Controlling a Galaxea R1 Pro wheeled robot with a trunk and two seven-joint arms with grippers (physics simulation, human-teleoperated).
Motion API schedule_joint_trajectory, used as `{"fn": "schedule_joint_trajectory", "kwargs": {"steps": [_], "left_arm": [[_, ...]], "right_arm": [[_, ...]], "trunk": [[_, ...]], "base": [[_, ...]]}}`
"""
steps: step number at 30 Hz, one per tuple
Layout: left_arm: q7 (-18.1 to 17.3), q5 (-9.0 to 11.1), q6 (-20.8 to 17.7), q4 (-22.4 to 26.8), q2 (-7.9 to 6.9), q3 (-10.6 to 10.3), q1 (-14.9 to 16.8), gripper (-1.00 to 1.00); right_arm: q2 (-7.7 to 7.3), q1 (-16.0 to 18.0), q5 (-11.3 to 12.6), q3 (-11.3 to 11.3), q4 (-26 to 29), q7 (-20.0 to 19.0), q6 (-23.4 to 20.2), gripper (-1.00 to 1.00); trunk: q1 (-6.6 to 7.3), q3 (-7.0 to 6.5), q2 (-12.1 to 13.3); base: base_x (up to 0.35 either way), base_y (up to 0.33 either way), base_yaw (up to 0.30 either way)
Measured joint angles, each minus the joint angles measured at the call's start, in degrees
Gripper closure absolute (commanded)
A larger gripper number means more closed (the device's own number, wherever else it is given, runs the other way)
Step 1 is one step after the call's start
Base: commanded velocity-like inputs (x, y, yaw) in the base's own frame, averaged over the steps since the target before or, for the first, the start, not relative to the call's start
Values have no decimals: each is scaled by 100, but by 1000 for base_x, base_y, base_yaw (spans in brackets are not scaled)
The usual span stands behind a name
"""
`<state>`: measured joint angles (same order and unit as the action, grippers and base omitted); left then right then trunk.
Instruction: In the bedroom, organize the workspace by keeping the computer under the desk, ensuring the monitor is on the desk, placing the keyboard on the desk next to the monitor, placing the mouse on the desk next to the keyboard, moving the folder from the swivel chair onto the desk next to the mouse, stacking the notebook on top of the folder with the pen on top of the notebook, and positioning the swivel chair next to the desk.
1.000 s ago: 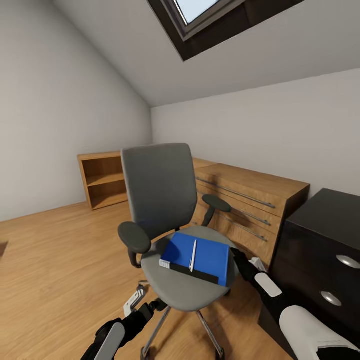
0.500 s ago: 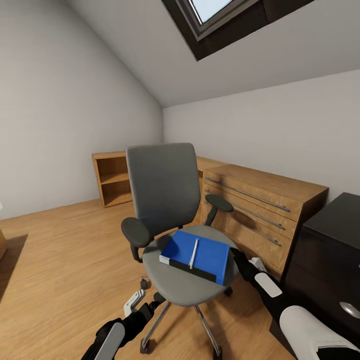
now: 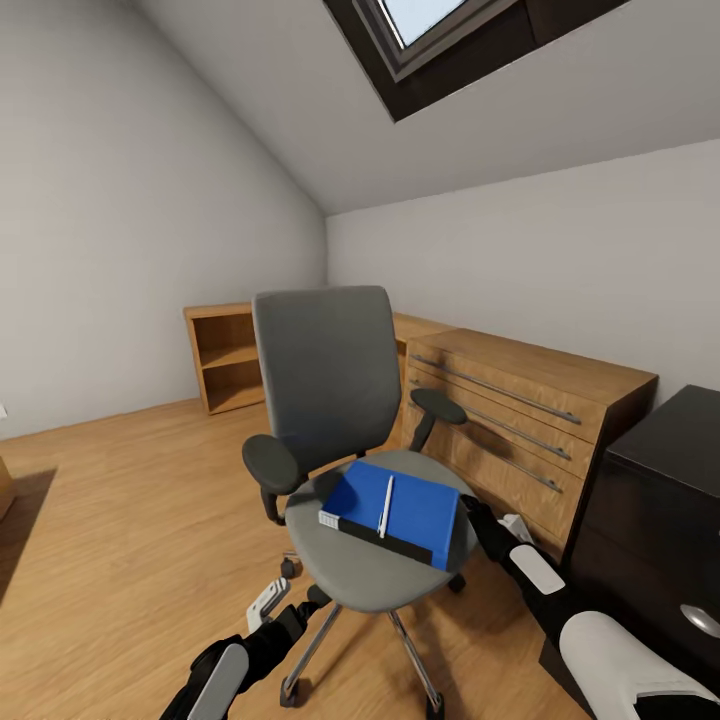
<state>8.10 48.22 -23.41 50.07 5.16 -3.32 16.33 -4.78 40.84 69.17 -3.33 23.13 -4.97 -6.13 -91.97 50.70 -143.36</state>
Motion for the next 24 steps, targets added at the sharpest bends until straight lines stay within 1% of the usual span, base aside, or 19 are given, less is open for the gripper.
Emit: {"fn": "schedule_joint_trajectory", "kwargs": {"steps": [9,24], "left_arm": [[-9,24,-26,-1,-82,0,121,-100],[1,24,-29,-8,-101,-3,148,-100]], "right_arm": [[-7,0,-11,-1,14,-8,4,-100],[0,0,-34,-20,22,-4,67,-100]], "trunk": [[0,0,0],[0,0,0]], "base": [[82,-45,1],[14,-8,0]]}}
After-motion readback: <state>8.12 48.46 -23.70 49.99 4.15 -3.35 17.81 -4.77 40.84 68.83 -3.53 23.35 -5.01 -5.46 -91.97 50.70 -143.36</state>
